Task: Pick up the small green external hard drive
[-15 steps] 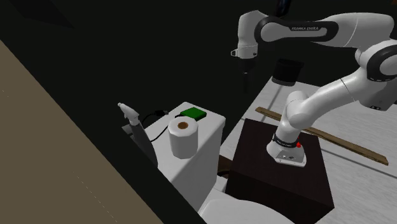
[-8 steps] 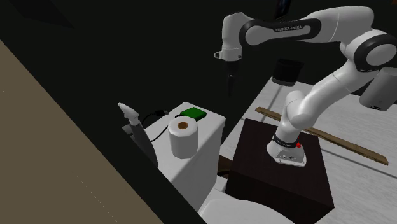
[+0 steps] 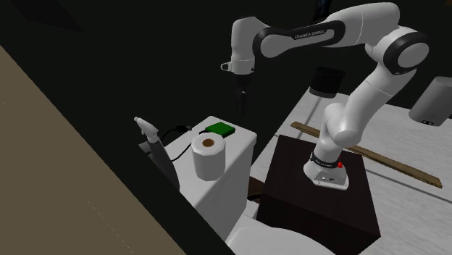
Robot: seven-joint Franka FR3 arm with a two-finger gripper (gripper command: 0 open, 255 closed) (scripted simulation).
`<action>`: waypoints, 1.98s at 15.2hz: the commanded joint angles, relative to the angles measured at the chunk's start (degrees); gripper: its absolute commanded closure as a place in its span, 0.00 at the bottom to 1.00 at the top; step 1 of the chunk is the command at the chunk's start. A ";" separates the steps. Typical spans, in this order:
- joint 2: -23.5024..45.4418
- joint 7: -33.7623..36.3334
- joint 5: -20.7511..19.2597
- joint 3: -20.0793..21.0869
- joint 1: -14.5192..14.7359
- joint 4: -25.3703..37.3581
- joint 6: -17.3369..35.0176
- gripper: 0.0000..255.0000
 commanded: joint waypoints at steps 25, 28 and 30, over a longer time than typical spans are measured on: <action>24.22 -8.12 -3.34 8.78 8.38 19.86 13.09 0.00; 24.18 -8.13 -3.33 8.78 8.38 19.74 13.18 1.00; 24.14 -8.16 -3.31 8.77 8.37 19.69 13.19 1.00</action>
